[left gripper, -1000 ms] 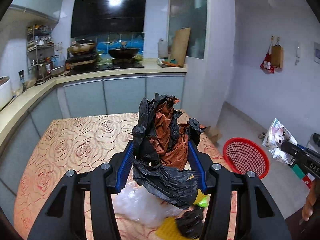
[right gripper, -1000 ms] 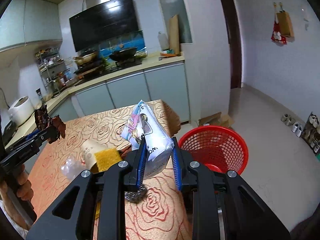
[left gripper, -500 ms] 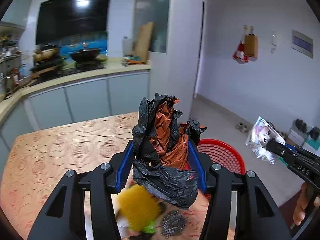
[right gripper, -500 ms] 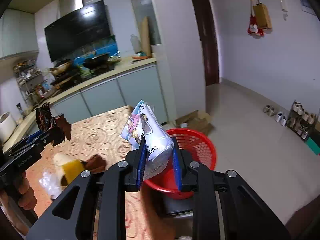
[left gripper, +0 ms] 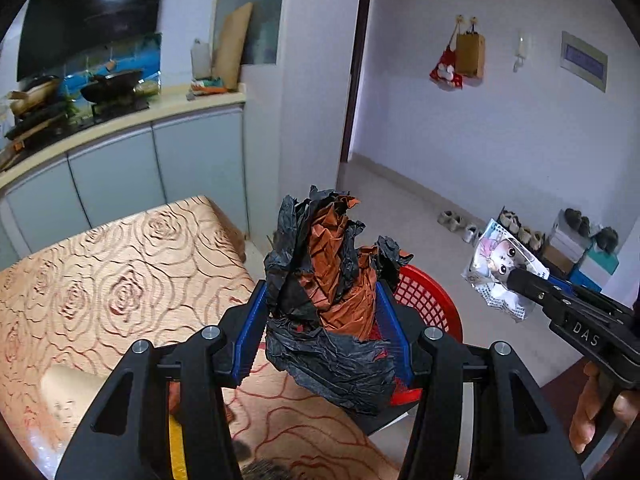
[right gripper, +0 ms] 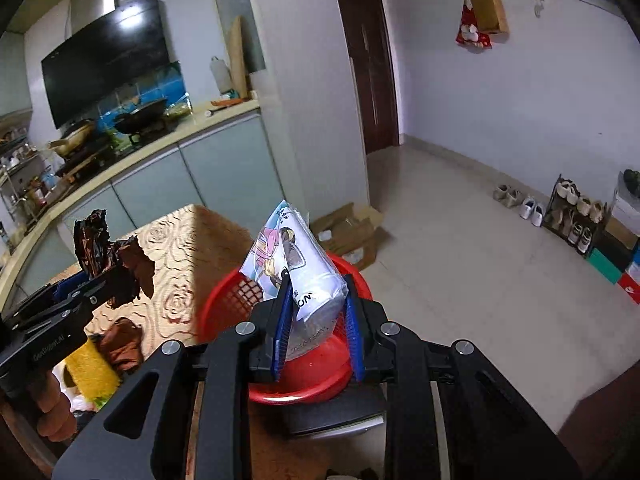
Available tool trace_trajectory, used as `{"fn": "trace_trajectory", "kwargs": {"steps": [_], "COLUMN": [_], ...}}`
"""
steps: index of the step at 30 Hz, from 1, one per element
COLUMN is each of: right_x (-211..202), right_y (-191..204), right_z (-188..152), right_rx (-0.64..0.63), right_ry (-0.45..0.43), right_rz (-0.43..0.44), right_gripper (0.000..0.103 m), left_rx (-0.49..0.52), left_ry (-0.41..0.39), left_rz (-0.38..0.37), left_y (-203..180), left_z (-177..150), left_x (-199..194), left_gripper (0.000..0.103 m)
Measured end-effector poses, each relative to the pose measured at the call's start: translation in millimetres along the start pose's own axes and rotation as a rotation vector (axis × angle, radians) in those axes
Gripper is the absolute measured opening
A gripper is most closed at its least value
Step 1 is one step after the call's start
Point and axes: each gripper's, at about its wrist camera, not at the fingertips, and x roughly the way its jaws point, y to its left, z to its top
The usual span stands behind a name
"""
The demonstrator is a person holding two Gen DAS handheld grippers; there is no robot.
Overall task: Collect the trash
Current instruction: 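Carry the bags and wipe pack with both tools over the red wastebasket, then open both tools to drop the bags and wipe pack into the basket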
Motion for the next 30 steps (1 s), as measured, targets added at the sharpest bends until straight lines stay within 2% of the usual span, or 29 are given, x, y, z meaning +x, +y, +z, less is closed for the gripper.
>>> {"fn": "trace_trajectory", "kwargs": {"steps": [13,21,26,30], "right_x": [55,78,77,73], "right_y": [-8,-3,-1,-2], "right_z": [-8,-14,-15,-14], "right_rx": [-0.013,-0.044,-0.048,-0.039], "right_ry": [0.117,0.162,0.159,0.148], "right_rz": [-0.037,-0.036,-0.023,-0.013], "right_gripper": [0.025,0.026,0.037,0.039], "left_rx": [0.005,0.018,0.017,0.009], "left_ry": [0.128,0.161,0.171,0.163], "left_rz": [-0.044,-0.038,-0.049,-0.056], "left_y": [-19,-23,-22,-20], "left_z": [-4,-8,-9,-8], "left_x": [65,82,84,79], "left_gripper": [0.051,0.054,0.057,0.063]}}
